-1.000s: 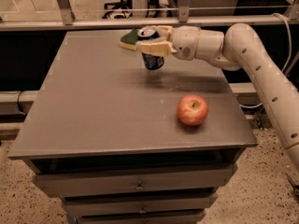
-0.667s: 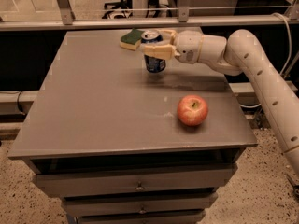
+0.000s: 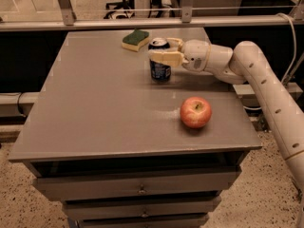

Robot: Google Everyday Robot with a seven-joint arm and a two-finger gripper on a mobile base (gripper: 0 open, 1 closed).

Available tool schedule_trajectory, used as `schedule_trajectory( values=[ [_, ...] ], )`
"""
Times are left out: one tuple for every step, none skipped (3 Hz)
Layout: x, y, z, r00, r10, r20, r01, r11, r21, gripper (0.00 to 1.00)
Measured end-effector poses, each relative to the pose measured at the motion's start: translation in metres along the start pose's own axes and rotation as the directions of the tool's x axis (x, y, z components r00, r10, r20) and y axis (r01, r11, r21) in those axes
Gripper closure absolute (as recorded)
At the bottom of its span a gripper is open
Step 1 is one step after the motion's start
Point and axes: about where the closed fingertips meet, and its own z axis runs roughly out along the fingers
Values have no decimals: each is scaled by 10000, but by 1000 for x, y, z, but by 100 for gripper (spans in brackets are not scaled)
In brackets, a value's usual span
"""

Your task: Place pepsi can upright

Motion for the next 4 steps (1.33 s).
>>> schedule_trajectory(
  values=[
    [0,5,-18,9991,311,-294,-310,9995,67,44],
    [-3,11,-27,9972,433,-618,-423,9990,170,21],
    [-7,23,-37,9929,478,-1088,-441,9984,357,1],
    [-12,38,-55,9812,428,-1884,-336,9981,518,0]
  ],
)
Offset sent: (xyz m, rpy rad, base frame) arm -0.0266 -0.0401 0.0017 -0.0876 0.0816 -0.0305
